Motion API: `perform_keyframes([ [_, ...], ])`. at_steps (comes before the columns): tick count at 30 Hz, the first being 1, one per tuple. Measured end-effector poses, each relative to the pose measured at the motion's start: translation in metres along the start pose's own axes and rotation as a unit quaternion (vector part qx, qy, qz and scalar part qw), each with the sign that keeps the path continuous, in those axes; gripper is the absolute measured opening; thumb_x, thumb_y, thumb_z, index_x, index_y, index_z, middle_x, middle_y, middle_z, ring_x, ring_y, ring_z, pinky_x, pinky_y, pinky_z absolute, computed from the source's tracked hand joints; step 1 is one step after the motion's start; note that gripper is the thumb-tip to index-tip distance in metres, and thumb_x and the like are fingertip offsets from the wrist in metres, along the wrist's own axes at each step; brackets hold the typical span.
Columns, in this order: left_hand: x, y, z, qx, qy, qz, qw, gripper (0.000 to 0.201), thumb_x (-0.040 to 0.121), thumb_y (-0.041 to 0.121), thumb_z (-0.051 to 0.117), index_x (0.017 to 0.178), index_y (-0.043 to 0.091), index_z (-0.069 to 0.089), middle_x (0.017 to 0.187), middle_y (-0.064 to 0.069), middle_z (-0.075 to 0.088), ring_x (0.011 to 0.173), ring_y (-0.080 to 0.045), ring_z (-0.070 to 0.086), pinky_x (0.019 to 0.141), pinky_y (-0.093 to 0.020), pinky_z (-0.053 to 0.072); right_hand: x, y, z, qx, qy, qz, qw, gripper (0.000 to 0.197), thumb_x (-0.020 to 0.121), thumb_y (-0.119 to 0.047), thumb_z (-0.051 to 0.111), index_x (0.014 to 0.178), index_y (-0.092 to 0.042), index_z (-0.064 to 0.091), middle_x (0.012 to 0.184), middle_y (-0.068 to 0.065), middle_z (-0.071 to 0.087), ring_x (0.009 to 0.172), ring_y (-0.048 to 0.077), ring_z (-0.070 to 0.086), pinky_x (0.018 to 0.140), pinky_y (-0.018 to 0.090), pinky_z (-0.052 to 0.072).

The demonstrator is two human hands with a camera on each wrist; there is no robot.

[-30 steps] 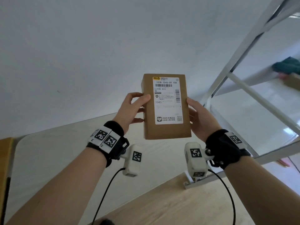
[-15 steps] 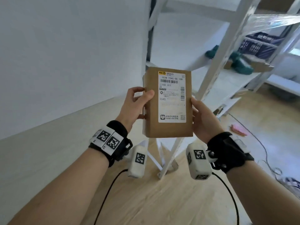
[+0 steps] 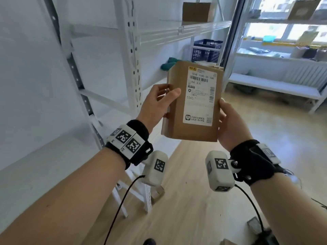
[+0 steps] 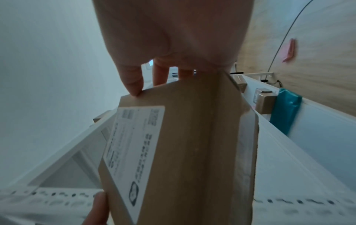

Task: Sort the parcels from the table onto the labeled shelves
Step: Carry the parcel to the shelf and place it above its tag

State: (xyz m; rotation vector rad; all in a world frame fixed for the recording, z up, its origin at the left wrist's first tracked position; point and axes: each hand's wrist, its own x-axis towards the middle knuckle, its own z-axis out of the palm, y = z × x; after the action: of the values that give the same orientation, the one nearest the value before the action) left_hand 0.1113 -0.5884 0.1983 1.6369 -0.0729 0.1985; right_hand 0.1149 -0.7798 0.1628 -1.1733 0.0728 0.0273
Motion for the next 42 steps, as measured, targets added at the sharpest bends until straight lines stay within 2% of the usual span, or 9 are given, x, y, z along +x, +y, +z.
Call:
perform_keyframes([
  [2, 0.019, 0.004, 0.019, -0.005, -0.003, 0.011, 1.000, 0.042, 0.084, 0.042, 0.062, 0.121, 0.023, 0.053, 0.124, 0.002, 0.061, 0.117, -0.016, 0.058, 0.091, -0.049, 0.054, 0.016, -0.014, -0.009, 0.005, 0.017, -0.016, 1.000, 0.029, 0.090, -0.042, 0.053, 0.110, -0.029, 0.069, 0.097, -0.006, 0.069, 0.106, 0.021, 0.059, 0.107, 0.046, 0.042],
  [6, 0.064, 0.016, 0.048, -0.018, -0.006, 0.052, 0.998, 0.045, 0.088, 0.038, 0.059, 0.128, 0.019, 0.053, 0.123, 0.001, 0.062, 0.109, -0.013, 0.059, 0.091, -0.045, 0.054, 0.055, -0.046, -0.017, 0.013, 0.027, -0.045, 0.999, 0.028, 0.090, -0.043, 0.053, 0.109, -0.028, 0.068, 0.107, -0.002, 0.068, 0.126, 0.027, 0.056, 0.107, 0.053, 0.041],
  [12, 0.154, 0.053, 0.087, -0.031, 0.018, 0.118, 0.992, 0.051, 0.084, 0.043, 0.058, 0.129, 0.018, 0.055, 0.122, -0.001, 0.065, 0.113, -0.018, 0.061, 0.088, -0.045, 0.056, 0.141, -0.117, -0.020, 0.009, 0.006, -0.098, 0.995, 0.035, 0.087, -0.044, 0.056, 0.114, -0.025, 0.069, 0.111, 0.000, 0.070, 0.121, 0.027, 0.059, 0.102, 0.055, 0.045],
  [18, 0.237, 0.083, 0.098, -0.031, 0.054, 0.164, 0.985, 0.048, 0.086, 0.043, 0.056, 0.128, 0.018, 0.056, 0.118, 0.002, 0.066, 0.112, -0.017, 0.062, 0.088, -0.043, 0.056, 0.229, -0.173, -0.006, -0.012, -0.049, -0.135, 0.990, 0.022, 0.093, -0.040, 0.051, 0.095, -0.027, 0.069, 0.068, -0.015, 0.071, 0.090, 0.015, 0.062, 0.105, 0.051, 0.044],
  [26, 0.304, 0.111, 0.100, -0.028, 0.136, 0.221, 0.965, 0.051, 0.080, 0.045, 0.058, 0.125, 0.020, 0.059, 0.120, 0.002, 0.066, 0.108, -0.011, 0.063, 0.070, -0.031, 0.055, 0.319, -0.221, 0.015, -0.015, -0.171, -0.165, 0.971, 0.023, 0.094, -0.038, 0.050, 0.085, -0.031, 0.069, 0.081, -0.011, 0.071, 0.096, 0.017, 0.060, 0.109, 0.049, 0.039],
  [29, 0.321, 0.115, 0.096, -0.005, 0.176, 0.219, 0.960, 0.054, 0.081, 0.046, 0.057, 0.129, 0.020, 0.057, 0.123, 0.001, 0.066, 0.114, -0.012, 0.062, 0.062, -0.024, 0.050, 0.351, -0.230, 0.025, -0.043, -0.250, -0.171, 0.952, 0.024, 0.096, -0.036, 0.047, 0.093, -0.032, 0.070, 0.082, -0.012, 0.071, 0.088, 0.013, 0.060, 0.094, 0.038, 0.047],
  [32, 0.336, 0.126, 0.091, 0.030, 0.223, 0.223, 0.948, 0.048, 0.082, 0.048, 0.057, 0.123, 0.024, 0.061, 0.122, 0.006, 0.067, 0.117, -0.013, 0.060, 0.071, -0.028, 0.051, 0.385, -0.243, 0.034, -0.044, -0.322, -0.173, 0.930, 0.031, 0.097, -0.032, 0.045, 0.119, -0.026, 0.065, 0.085, -0.013, 0.070, 0.079, 0.007, 0.062, 0.072, 0.024, 0.050],
  [35, 0.352, 0.139, 0.094, 0.068, 0.269, 0.215, 0.936, 0.025, 0.089, 0.047, 0.055, 0.106, 0.030, 0.063, 0.107, 0.012, 0.068, 0.103, -0.008, 0.062, 0.078, -0.029, 0.050, 0.420, -0.258, 0.045, -0.051, -0.390, -0.162, 0.905, 0.037, 0.097, -0.030, 0.046, 0.131, -0.026, 0.059, 0.086, -0.013, 0.068, 0.077, 0.005, 0.062, 0.072, 0.023, 0.049],
  [42, 0.384, 0.158, 0.106, 0.124, 0.377, 0.151, 0.905, 0.025, 0.091, 0.051, 0.049, 0.096, 0.030, 0.062, 0.095, 0.014, 0.068, 0.088, -0.005, 0.064, 0.080, -0.028, 0.048, 0.486, -0.275, 0.078, -0.050, -0.491, -0.093, 0.865, 0.032, 0.096, -0.024, 0.047, 0.124, -0.027, 0.062, 0.087, -0.012, 0.068, 0.080, 0.008, 0.061, 0.072, 0.024, 0.047],
])
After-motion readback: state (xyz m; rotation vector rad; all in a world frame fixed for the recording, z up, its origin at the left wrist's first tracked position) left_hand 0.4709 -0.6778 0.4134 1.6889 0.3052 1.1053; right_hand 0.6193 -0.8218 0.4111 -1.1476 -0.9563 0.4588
